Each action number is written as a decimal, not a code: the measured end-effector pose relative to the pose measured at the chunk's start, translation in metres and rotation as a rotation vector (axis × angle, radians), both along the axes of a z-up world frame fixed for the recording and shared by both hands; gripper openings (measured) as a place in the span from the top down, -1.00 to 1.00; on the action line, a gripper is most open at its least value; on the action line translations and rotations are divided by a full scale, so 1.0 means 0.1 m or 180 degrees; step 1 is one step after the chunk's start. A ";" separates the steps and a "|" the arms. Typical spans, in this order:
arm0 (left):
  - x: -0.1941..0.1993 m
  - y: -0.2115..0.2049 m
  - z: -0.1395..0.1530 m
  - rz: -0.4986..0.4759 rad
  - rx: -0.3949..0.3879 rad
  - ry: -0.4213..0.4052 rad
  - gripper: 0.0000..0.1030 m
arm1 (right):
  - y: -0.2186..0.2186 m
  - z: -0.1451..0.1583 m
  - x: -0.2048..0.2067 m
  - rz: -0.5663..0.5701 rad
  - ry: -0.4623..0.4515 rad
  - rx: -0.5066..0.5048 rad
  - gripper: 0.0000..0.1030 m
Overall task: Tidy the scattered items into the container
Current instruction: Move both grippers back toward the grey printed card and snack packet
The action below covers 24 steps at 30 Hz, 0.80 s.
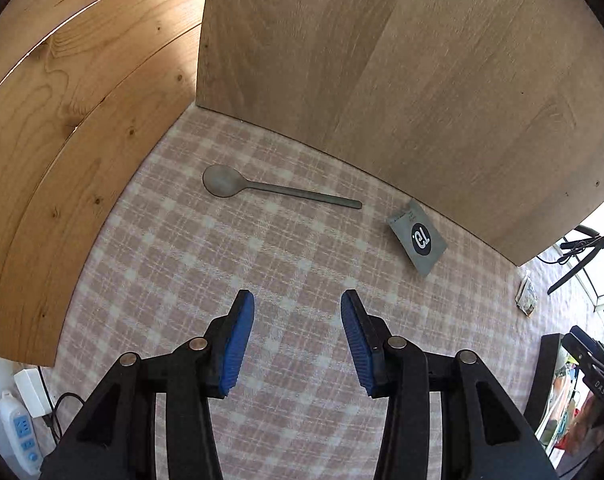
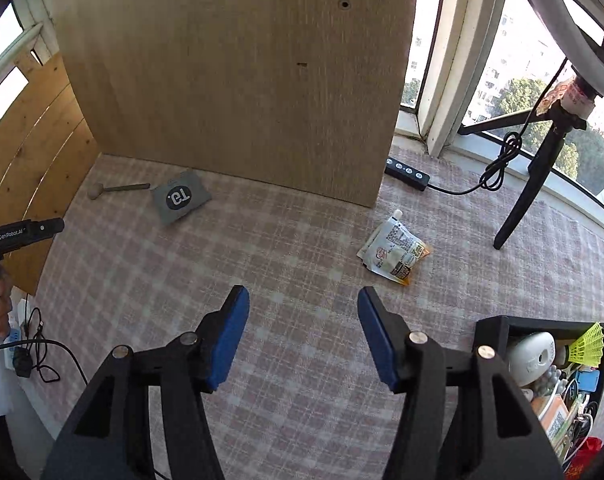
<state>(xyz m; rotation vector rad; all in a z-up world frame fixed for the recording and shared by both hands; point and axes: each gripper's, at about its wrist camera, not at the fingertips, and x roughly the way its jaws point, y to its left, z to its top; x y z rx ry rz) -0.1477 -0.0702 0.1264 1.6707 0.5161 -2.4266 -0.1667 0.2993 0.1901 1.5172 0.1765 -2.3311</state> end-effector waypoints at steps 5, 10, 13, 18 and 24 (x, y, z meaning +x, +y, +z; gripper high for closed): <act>-0.19 0.09 0.04 -0.0084 0.0107 0.0078 0.13 | 0.38 -0.17 -0.43 -0.0618 -0.0219 -0.0017 -0.08; -0.43 0.47 -0.07 -0.0335 0.0198 0.0017 0.13 | 0.58 -0.44 -0.76 -0.1037 -0.0418 -0.0132 -0.08; -0.56 0.71 -0.16 -0.0435 0.0331 -0.0059 0.03 | 0.57 -0.61 -0.89 -0.1107 -0.0519 -0.0123 -0.08; -0.81 1.03 -0.31 -0.0431 0.0440 -0.0181 -0.18 | 0.52 -0.82 -0.98 -0.1125 -0.0630 -0.0114 -0.08; -1.06 1.21 -0.48 -0.0337 0.0344 -0.0343 -0.18 | 0.49 -0.92 -1.05 -0.1145 -0.0651 -0.0119 -0.08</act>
